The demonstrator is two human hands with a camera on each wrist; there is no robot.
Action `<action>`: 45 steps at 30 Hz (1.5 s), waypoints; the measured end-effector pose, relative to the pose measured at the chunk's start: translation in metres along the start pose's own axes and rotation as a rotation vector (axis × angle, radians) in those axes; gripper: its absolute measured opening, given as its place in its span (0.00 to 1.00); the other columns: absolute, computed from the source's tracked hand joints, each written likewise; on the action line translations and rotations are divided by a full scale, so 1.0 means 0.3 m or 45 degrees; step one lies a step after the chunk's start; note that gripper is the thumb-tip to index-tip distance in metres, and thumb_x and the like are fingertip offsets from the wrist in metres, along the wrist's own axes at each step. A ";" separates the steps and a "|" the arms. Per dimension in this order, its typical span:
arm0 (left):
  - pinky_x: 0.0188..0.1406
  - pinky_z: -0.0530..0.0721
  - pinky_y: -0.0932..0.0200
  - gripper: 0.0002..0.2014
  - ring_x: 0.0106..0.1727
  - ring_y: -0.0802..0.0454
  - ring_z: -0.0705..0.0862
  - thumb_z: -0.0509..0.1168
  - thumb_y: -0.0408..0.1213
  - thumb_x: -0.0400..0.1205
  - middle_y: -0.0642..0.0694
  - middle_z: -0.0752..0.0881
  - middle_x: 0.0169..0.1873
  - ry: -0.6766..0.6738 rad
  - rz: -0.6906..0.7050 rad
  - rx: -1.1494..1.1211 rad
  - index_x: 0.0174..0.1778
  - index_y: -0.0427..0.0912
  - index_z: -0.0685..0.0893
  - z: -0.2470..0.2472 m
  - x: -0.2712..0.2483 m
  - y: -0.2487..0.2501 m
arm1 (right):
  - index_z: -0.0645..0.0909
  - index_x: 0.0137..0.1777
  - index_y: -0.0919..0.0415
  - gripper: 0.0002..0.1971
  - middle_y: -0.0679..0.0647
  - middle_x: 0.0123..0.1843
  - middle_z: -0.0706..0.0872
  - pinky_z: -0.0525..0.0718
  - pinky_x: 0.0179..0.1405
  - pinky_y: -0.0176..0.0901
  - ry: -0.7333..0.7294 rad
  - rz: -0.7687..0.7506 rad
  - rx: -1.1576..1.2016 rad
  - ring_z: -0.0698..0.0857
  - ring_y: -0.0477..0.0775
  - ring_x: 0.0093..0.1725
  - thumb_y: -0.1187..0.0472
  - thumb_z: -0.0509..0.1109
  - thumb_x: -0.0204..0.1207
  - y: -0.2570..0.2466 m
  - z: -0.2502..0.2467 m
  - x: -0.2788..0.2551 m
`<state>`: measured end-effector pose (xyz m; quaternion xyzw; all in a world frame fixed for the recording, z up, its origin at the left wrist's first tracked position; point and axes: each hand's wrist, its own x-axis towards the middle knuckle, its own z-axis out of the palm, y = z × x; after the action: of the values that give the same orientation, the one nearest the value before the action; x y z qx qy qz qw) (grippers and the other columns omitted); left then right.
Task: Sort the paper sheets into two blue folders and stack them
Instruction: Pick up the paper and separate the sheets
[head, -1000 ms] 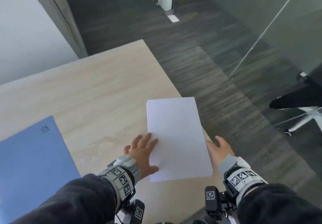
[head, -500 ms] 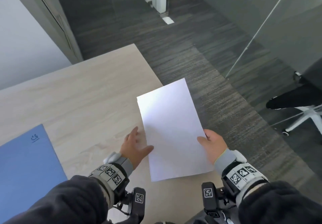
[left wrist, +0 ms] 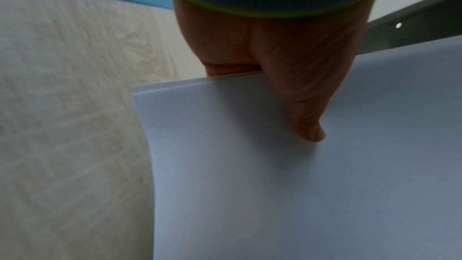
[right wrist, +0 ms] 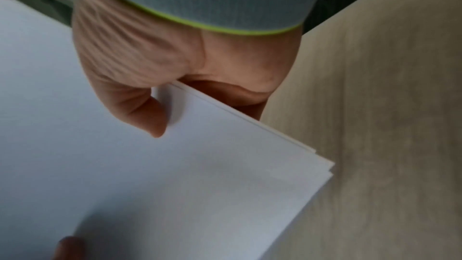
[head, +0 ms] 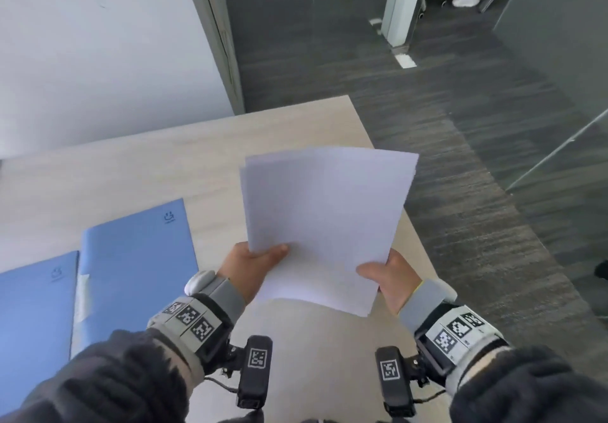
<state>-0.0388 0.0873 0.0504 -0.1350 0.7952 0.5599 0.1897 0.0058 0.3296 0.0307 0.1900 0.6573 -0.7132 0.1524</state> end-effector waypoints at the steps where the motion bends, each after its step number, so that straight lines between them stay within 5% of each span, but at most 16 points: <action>1: 0.46 0.83 0.59 0.04 0.45 0.52 0.89 0.74 0.46 0.77 0.52 0.92 0.41 0.024 0.063 0.003 0.41 0.51 0.89 -0.023 -0.017 0.016 | 0.86 0.49 0.54 0.15 0.52 0.48 0.91 0.85 0.46 0.41 -0.005 -0.026 -0.015 0.89 0.51 0.48 0.66 0.71 0.63 -0.015 0.025 0.003; 4: 0.39 0.80 0.66 0.04 0.41 0.60 0.87 0.75 0.46 0.77 0.54 0.92 0.40 0.095 0.159 0.019 0.43 0.52 0.91 -0.092 -0.034 0.025 | 0.87 0.44 0.47 0.10 0.45 0.47 0.91 0.83 0.54 0.41 0.041 -0.119 -0.132 0.89 0.46 0.50 0.66 0.74 0.73 -0.044 0.086 0.013; 6: 0.45 0.84 0.62 0.06 0.44 0.58 0.90 0.77 0.45 0.75 0.53 0.94 0.40 0.089 0.178 -0.034 0.45 0.50 0.93 -0.124 -0.038 0.014 | 0.88 0.39 0.45 0.09 0.43 0.44 0.92 0.83 0.55 0.44 0.094 -0.132 -0.209 0.89 0.47 0.48 0.62 0.73 0.73 -0.053 0.110 0.021; 9: 0.58 0.86 0.53 0.11 0.51 0.56 0.91 0.79 0.41 0.73 0.54 0.94 0.47 0.053 0.172 -0.094 0.51 0.50 0.92 -0.145 -0.040 -0.026 | 0.87 0.38 0.50 0.05 0.52 0.44 0.92 0.84 0.55 0.48 0.150 -0.083 -0.326 0.89 0.55 0.46 0.60 0.73 0.73 -0.047 0.127 0.020; 12: 0.60 0.86 0.51 0.11 0.52 0.55 0.91 0.79 0.44 0.72 0.54 0.94 0.48 0.013 0.123 -0.075 0.48 0.56 0.90 -0.136 -0.042 -0.065 | 0.88 0.42 0.57 0.03 0.61 0.48 0.92 0.84 0.53 0.48 0.164 -0.022 -0.374 0.89 0.61 0.50 0.60 0.73 0.72 -0.012 0.128 0.001; 16: 0.59 0.86 0.52 0.12 0.52 0.56 0.90 0.79 0.49 0.71 0.56 0.93 0.48 -0.053 0.109 -0.027 0.48 0.61 0.89 -0.108 -0.052 -0.084 | 0.87 0.41 0.51 0.02 0.53 0.44 0.92 0.84 0.52 0.48 0.213 0.004 -0.366 0.88 0.54 0.47 0.60 0.73 0.71 0.019 0.112 -0.020; 21: 0.51 0.83 0.63 0.10 0.49 0.62 0.89 0.79 0.44 0.73 0.58 0.92 0.46 -0.093 0.121 0.007 0.46 0.61 0.87 -0.092 -0.068 -0.083 | 0.86 0.43 0.51 0.06 0.46 0.41 0.90 0.81 0.39 0.35 0.191 -0.020 -0.282 0.86 0.42 0.41 0.64 0.74 0.73 0.033 0.101 -0.052; 26: 0.58 0.84 0.53 0.12 0.54 0.56 0.89 0.78 0.42 0.74 0.56 0.92 0.50 -0.106 0.154 0.013 0.48 0.63 0.86 -0.084 -0.071 -0.097 | 0.87 0.44 0.50 0.07 0.53 0.47 0.91 0.84 0.53 0.50 0.206 -0.010 -0.263 0.88 0.52 0.49 0.65 0.75 0.72 0.048 0.094 -0.067; 29: 0.59 0.85 0.51 0.12 0.53 0.54 0.90 0.79 0.40 0.72 0.55 0.93 0.49 -0.087 0.147 -0.002 0.46 0.61 0.88 -0.092 -0.067 -0.103 | 0.87 0.42 0.49 0.07 0.52 0.46 0.92 0.84 0.54 0.49 0.207 -0.026 -0.259 0.88 0.50 0.48 0.64 0.75 0.71 0.052 0.090 -0.072; 35: 0.44 0.81 0.69 0.07 0.42 0.69 0.89 0.76 0.39 0.76 0.64 0.93 0.38 -0.057 0.190 -0.043 0.41 0.59 0.90 -0.102 -0.068 -0.056 | 0.90 0.39 0.49 0.06 0.46 0.41 0.93 0.85 0.52 0.45 0.272 -0.089 -0.179 0.90 0.48 0.45 0.63 0.77 0.70 0.040 0.103 -0.048; 40: 0.48 0.82 0.64 0.10 0.49 0.60 0.89 0.77 0.39 0.74 0.60 0.91 0.44 -0.051 0.184 -0.017 0.44 0.60 0.87 -0.120 -0.038 -0.027 | 0.91 0.36 0.53 0.04 0.47 0.39 0.93 0.86 0.55 0.52 0.243 -0.089 -0.173 0.91 0.52 0.45 0.64 0.78 0.68 0.021 0.109 -0.010; 45: 0.57 0.85 0.54 0.12 0.52 0.52 0.91 0.79 0.38 0.72 0.53 0.94 0.47 -0.060 0.166 -0.064 0.51 0.50 0.90 -0.139 -0.022 -0.014 | 0.91 0.39 0.53 0.05 0.47 0.42 0.94 0.86 0.51 0.46 0.175 -0.187 -0.077 0.91 0.49 0.45 0.65 0.80 0.66 -0.024 0.096 -0.010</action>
<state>-0.0374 0.0466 0.0623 -0.0747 0.7832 0.5940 0.1679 0.0031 0.3015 0.0402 0.1850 0.6995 -0.6876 0.0600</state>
